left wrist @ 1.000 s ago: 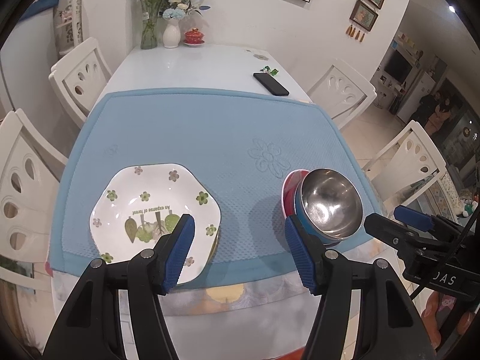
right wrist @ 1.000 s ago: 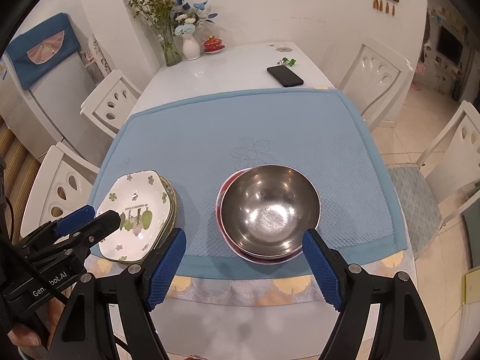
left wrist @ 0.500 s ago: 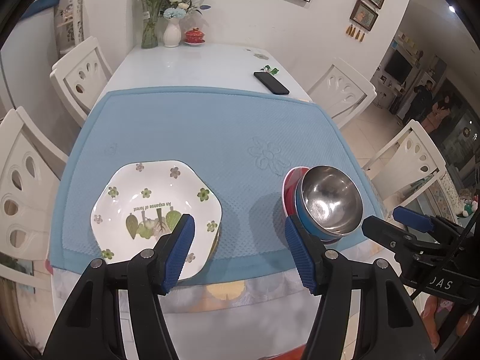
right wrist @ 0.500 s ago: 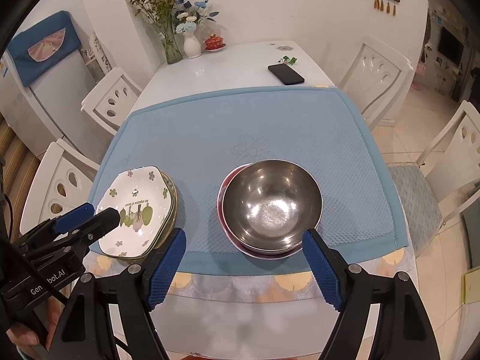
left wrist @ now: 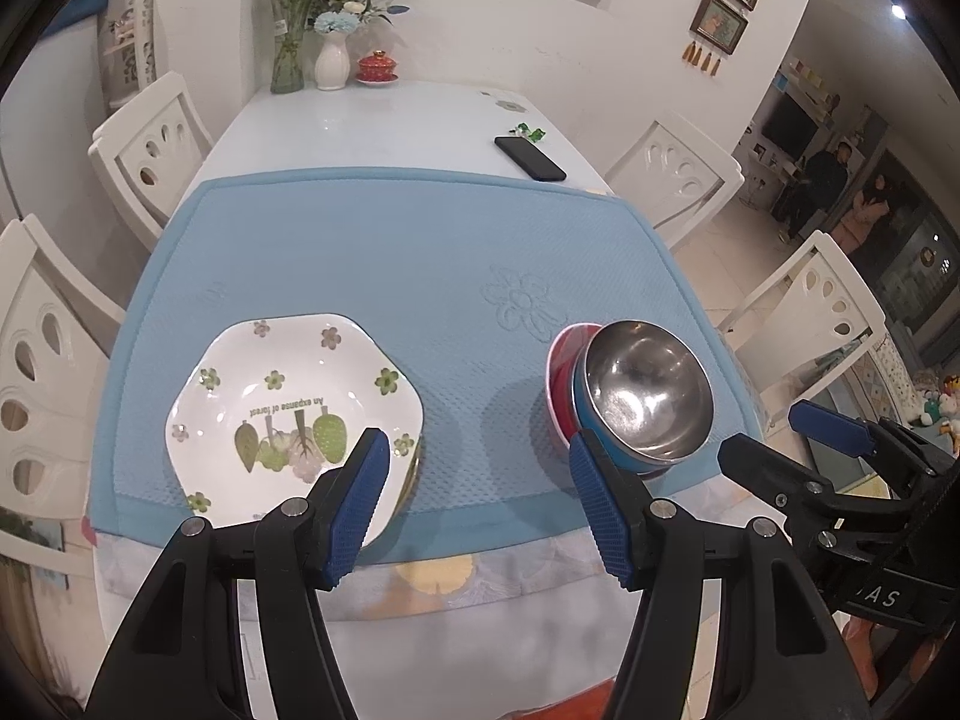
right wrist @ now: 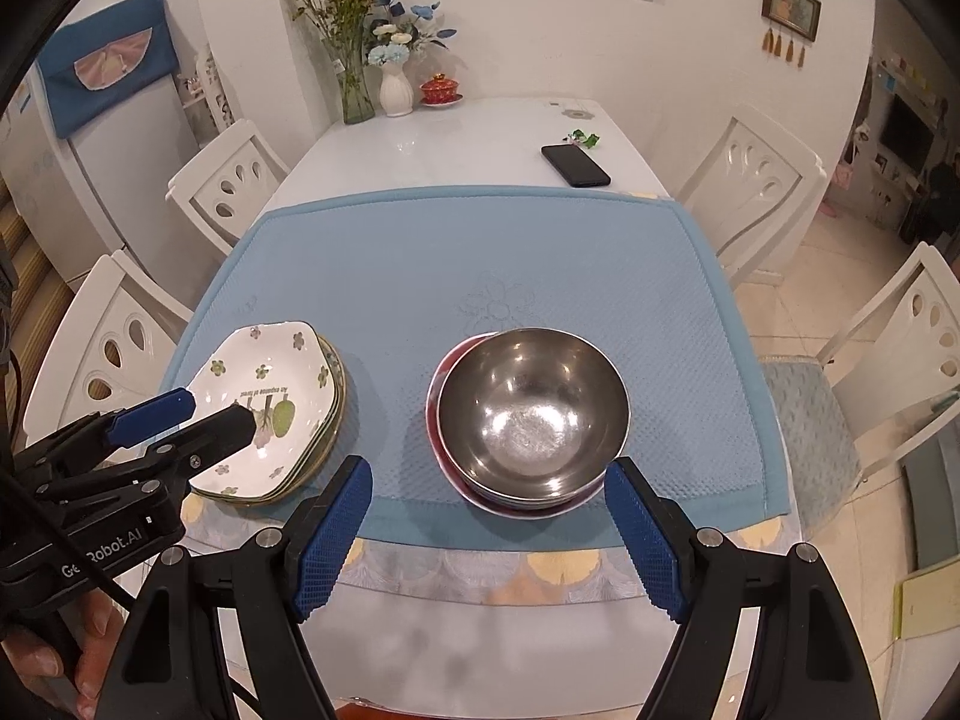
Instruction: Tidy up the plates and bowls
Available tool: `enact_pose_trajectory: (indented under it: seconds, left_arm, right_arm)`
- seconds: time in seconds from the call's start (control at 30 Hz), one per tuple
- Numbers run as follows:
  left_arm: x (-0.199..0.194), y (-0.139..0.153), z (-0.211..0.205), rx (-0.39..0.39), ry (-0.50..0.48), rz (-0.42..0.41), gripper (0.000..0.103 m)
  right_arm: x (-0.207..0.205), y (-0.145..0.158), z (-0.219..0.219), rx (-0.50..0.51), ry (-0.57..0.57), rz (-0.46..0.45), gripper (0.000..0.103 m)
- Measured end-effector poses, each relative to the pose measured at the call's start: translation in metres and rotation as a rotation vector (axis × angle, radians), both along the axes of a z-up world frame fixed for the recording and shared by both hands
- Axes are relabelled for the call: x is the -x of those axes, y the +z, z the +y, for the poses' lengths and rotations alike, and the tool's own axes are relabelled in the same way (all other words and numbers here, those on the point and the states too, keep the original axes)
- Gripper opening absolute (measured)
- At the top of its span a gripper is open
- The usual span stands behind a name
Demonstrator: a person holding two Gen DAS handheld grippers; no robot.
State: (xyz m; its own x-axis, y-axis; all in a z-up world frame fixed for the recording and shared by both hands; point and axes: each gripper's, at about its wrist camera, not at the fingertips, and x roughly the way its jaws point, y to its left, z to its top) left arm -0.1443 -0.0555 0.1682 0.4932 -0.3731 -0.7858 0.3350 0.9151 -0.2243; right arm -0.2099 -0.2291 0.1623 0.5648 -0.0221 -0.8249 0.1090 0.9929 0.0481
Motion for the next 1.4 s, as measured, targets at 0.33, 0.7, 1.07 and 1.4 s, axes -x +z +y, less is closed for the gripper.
enact_pose_trajectory:
  seconds: [0.33,0.7,1.07,1.4]
  left_arm:
    - [0.002,-0.002,-0.011,-0.014,-0.047,0.009,0.068]
    - [0.006,-0.004,-0.005,-0.026,-0.05,0.014,0.068]
    - [0.0,-0.009,0.001,-0.014,-0.046,0.042,0.068]
    - [-0.004,-0.011,0.003,-0.011,-0.035,0.048,0.068]
  right_arm:
    - [0.0,-0.002,-0.002,0.009,0.013,0.016,0.078]
    - [-0.004,-0.001,0.001,-0.003,0.024,0.016,0.078]
    - [-0.01,-0.004,0.011,-0.009,0.044,0.03,0.078]
    - [-0.013,-0.007,0.012,-0.014,0.036,0.038,0.078]
